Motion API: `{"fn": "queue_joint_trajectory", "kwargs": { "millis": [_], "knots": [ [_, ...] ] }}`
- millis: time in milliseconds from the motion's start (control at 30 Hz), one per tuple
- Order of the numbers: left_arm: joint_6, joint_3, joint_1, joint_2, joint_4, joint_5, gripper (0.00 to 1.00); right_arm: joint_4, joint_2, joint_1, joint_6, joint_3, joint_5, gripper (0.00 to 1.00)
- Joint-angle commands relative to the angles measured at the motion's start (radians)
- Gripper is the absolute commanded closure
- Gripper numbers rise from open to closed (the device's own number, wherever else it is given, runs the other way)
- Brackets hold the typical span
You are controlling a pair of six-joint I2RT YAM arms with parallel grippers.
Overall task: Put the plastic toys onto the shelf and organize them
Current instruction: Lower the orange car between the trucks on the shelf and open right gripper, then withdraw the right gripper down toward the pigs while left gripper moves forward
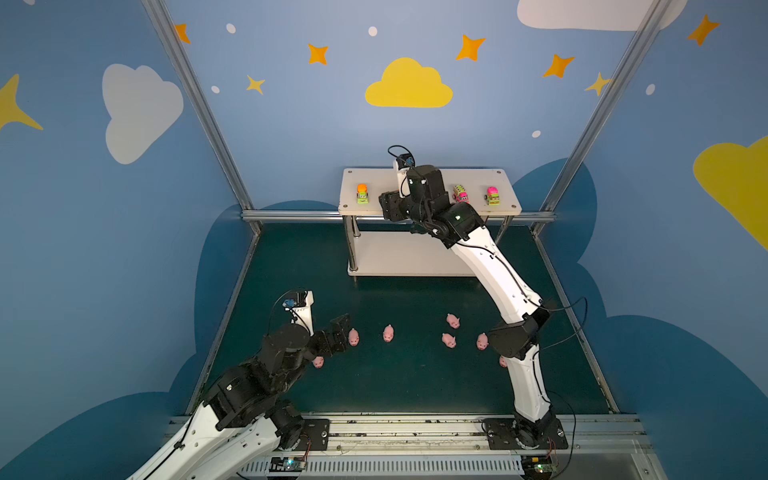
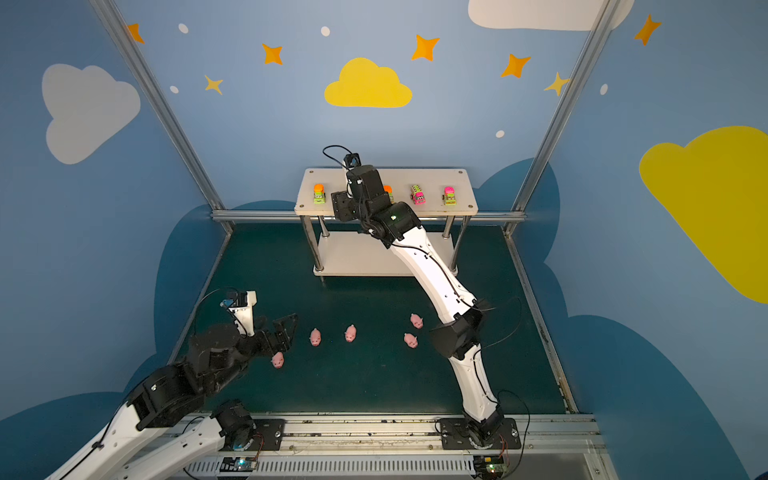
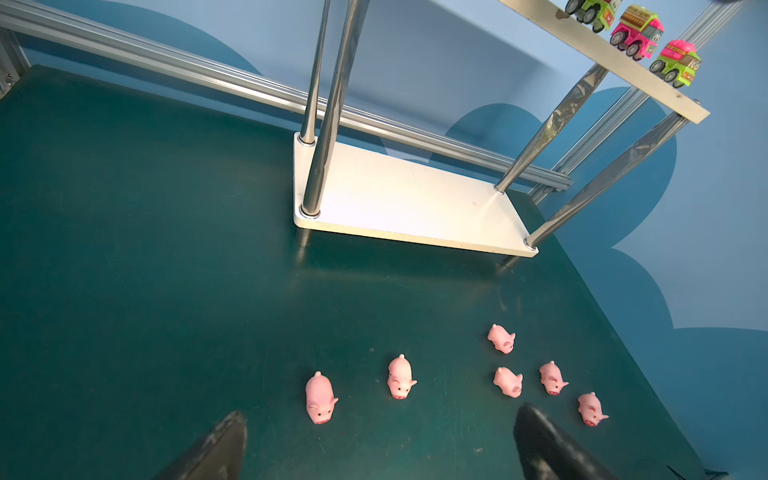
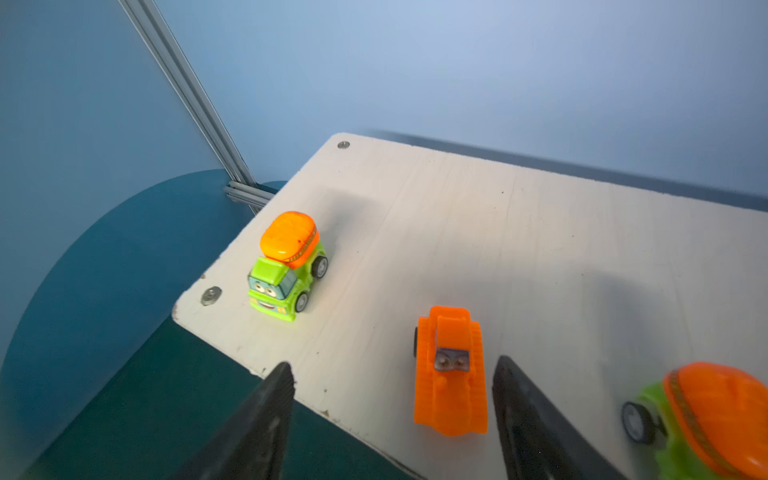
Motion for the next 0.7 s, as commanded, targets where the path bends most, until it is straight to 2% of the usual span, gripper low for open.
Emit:
{"fn": "queue_joint_trajectory", "kwargs": {
  "millis": [0, 67, 167, 367, 533, 667],
  "knots": [
    [-0.001, 0.013, -0.002, -0.001, -0.019, -0.014, 0.00, -0.008, -0.083, 0.020, -0.035, 0.024, 0.019, 0.24],
    [-0.001, 0.017, -0.001, 0.005, -0.018, -0.011, 0.00, -0.022, -0.113, 0.030, -0.045, 0.005, 0.029, 0.23],
    [-0.006, 0.023, -0.001, 0.020, -0.014, -0.003, 0.00, -0.012, -0.202, 0.047, -0.059, -0.106, 0.048, 0.21],
    [-0.018, 0.006, -0.001, 0.052, 0.018, 0.053, 0.00, 0.094, -0.482, 0.074, -0.088, -0.539, 0.057, 0.19],
    [-0.058, -0.014, -0.008, 0.114, 0.058, 0.119, 0.00, 0.098, -0.719, 0.077, -0.019, -0.886, 0.069, 0.20],
    [-0.101, -0.028, -0.043, 0.185, 0.113, 0.132, 0.00, 0.117, -0.925, 0.076, 0.056, -1.189, 0.078, 0.22]
  ]
}}
